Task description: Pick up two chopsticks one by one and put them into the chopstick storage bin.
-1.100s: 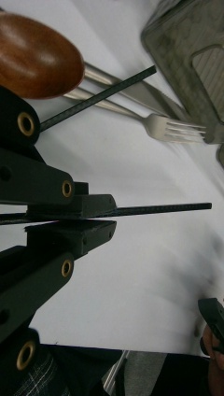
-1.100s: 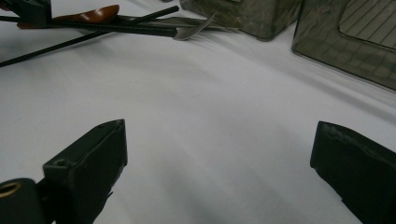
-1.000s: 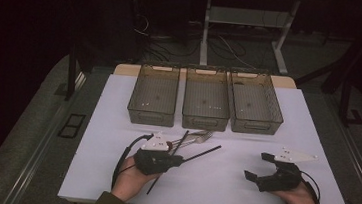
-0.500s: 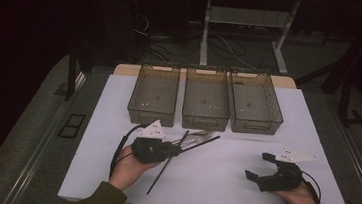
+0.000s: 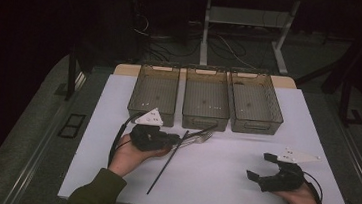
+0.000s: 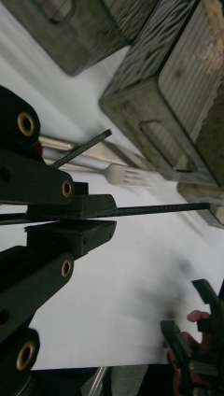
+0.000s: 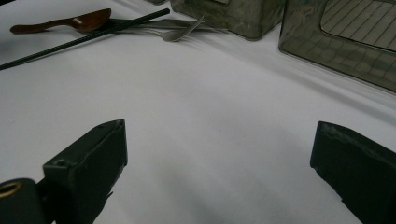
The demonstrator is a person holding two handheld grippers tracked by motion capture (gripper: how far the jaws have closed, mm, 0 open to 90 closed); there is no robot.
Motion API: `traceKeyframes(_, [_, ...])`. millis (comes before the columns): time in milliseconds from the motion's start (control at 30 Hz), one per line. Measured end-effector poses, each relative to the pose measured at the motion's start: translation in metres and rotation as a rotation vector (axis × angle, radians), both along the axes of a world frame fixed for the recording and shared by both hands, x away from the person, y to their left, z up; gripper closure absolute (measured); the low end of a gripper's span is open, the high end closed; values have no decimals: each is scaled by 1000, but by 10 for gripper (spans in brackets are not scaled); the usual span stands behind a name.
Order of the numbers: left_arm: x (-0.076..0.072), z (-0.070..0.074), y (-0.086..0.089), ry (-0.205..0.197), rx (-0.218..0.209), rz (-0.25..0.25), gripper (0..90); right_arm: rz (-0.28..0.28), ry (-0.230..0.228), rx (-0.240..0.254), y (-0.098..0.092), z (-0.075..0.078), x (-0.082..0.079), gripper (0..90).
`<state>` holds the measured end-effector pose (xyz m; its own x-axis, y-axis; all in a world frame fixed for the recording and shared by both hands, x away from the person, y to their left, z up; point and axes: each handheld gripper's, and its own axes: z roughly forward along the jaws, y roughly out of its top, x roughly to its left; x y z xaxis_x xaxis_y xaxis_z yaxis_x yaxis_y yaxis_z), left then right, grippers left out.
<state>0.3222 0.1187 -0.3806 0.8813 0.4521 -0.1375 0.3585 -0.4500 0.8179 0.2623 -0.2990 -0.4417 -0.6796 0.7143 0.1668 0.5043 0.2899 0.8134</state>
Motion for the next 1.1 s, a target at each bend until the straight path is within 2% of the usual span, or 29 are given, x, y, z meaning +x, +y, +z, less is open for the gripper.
traceKeyframes(500, [32, 29, 9, -31, -10, 41, 855, -1, 14, 4, -1, 0, -1, 33])
traceKeyframes(533, [34, 31, 10, -35, -11, 44, 855, 2, -9, -2, -1, 0, 1, 33])
traceKeyframes(567, [36, 33, 11, -37, -15, 49, 855, -1, 9, 3, -1, 0, -1, 33])
traceKeyframes(633, [39, 35, 12, -41, -16, 57, 855, 2, 8, 0, -1, 0, 0, 33])
traceKeyframes(667, [41, 37, 13, -44, -13, 60, 855, -2, 21, 2, 0, 0, -1, 33])
traceKeyframes(1100, [67, 54, 27, -80, 11, 137, 855, 4, 1, 7, -3, 1, -1, 33])
